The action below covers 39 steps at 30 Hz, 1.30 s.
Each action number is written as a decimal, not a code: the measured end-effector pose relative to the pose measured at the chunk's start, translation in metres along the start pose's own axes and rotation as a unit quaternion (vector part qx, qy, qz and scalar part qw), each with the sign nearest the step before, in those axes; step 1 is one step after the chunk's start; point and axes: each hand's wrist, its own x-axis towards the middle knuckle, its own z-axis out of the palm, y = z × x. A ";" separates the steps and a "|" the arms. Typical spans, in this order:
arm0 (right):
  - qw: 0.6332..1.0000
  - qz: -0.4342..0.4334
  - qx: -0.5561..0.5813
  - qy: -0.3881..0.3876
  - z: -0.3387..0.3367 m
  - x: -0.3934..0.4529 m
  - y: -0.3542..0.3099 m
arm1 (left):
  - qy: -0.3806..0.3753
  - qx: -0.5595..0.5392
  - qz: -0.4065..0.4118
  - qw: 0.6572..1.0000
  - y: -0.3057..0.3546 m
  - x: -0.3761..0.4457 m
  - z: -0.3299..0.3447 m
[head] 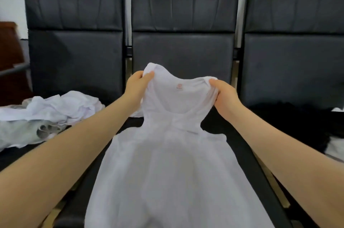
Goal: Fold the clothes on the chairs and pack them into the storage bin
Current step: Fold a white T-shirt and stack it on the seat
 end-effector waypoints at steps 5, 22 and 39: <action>0.954 -0.080 -0.252 -0.139 -0.048 -0.053 0.056 | -0.065 0.070 -0.003 0.995 -0.043 -0.073 -0.014; 0.787 -0.151 -0.563 -0.202 -0.053 -0.055 0.087 | -0.134 0.356 0.054 0.923 -0.081 -0.101 -0.033; 0.890 -0.106 -0.413 -0.161 -0.040 0.014 0.105 | -0.111 0.263 -0.005 0.958 -0.115 -0.031 -0.015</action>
